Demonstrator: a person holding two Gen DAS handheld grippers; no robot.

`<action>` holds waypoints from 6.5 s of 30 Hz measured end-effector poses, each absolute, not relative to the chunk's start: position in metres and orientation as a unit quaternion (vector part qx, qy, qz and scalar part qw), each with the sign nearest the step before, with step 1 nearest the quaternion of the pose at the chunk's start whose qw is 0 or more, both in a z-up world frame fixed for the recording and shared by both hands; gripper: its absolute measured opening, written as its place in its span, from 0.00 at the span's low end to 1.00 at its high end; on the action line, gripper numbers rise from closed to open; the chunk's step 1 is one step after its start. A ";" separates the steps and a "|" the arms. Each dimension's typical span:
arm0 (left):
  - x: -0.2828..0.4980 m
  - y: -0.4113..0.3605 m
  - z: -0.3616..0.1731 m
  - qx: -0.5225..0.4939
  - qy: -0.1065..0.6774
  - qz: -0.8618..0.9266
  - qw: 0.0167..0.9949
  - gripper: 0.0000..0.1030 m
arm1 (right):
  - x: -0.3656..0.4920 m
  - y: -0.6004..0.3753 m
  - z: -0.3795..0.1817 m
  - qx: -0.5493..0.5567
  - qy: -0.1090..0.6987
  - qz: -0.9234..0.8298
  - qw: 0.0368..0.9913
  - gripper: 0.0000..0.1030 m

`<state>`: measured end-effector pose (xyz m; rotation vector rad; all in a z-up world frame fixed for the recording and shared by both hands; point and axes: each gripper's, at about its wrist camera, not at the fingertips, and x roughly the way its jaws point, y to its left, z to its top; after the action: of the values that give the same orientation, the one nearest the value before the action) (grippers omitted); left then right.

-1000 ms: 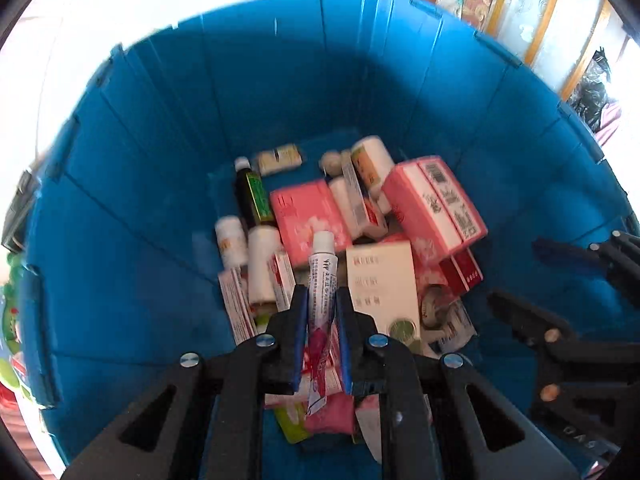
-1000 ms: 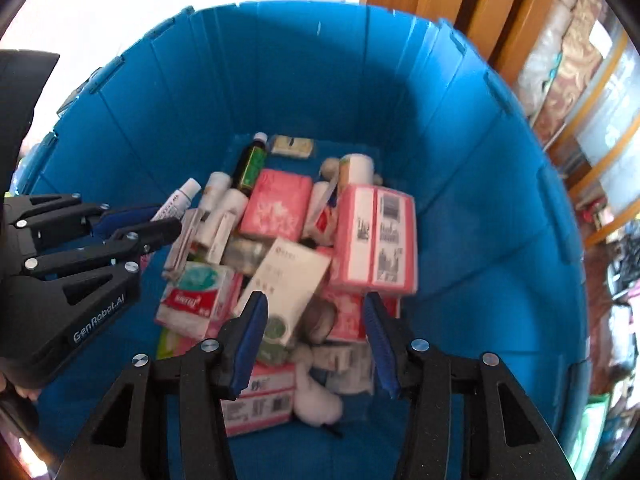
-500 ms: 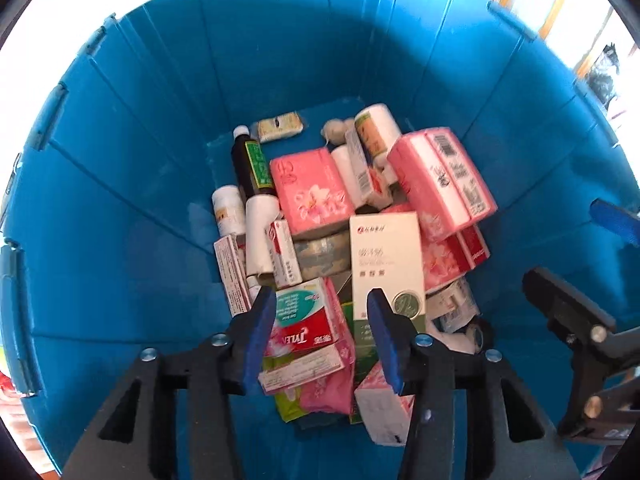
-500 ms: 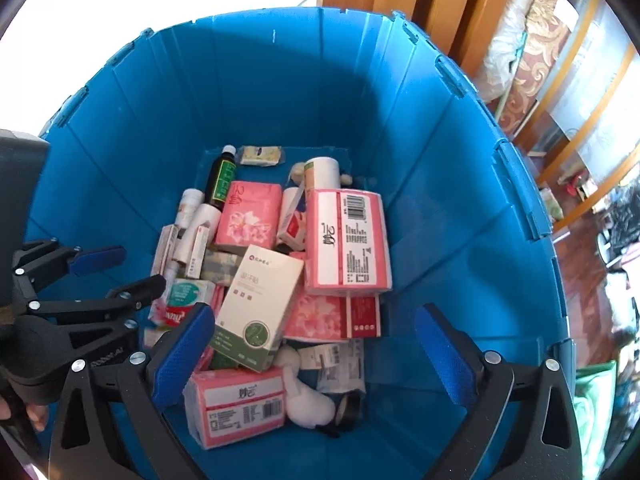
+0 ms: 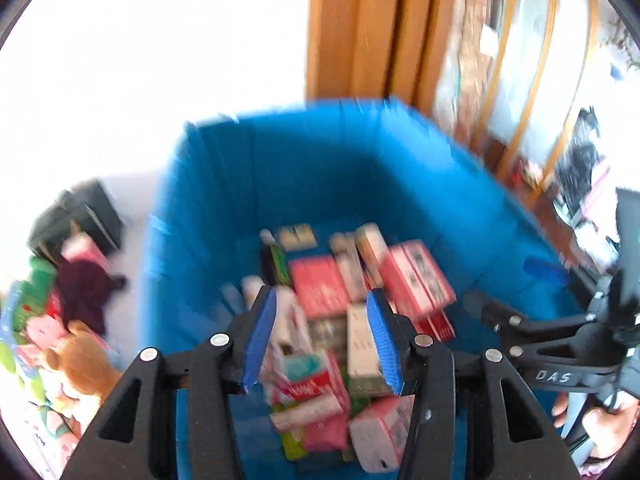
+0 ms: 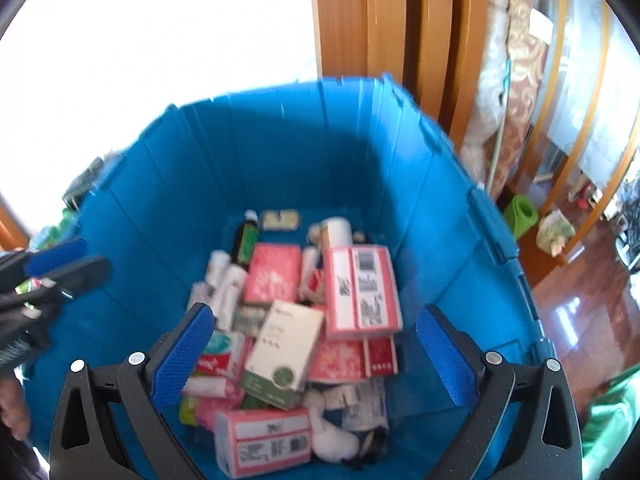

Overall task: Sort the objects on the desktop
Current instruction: 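Move both tools back toward the pile on the bed, then reach both tools toward the brown teddy bear on the pile, then grasp the brown teddy bear with both tools and lift it, then carry the teddy bear with both tools over the crate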

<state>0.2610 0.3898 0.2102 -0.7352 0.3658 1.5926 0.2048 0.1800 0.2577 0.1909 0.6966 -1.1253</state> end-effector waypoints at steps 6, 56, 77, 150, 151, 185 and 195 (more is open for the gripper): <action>0.219 0.299 0.240 -0.223 0.064 0.784 0.576 0.58 | 0.232 0.239 0.276 0.048 0.245 -0.478 0.842 1.00; -0.012 0.085 -0.127 -0.564 0.019 0.772 0.293 0.59 | 0.518 0.308 -0.008 0.041 0.454 -0.332 0.826 1.00; -0.117 0.341 -0.001 -0.449 0.140 0.778 0.416 0.59 | 0.518 0.258 0.000 0.096 0.421 -0.414 0.801 1.00; 0.068 0.096 -0.138 -0.535 0.184 0.727 0.389 0.93 | 0.531 0.346 -0.124 0.217 0.513 -0.285 0.780 1.00; 0.069 0.095 -0.136 -0.532 0.183 0.729 0.391 0.91 | 0.529 0.347 -0.123 0.216 0.512 -0.287 0.781 0.99; 0.134 0.218 0.191 -0.193 0.066 0.815 0.543 0.88 | 0.413 0.406 0.225 -0.045 0.217 -0.425 0.878 0.72; 0.225 0.327 0.229 -0.216 0.095 0.738 0.632 0.88 | 0.288 0.377 0.269 -0.018 0.181 -0.526 0.831 0.72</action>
<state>0.2254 0.3271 0.2292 -0.4953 0.2174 1.6894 0.2884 0.3768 0.2688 -0.0384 0.3843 -1.1162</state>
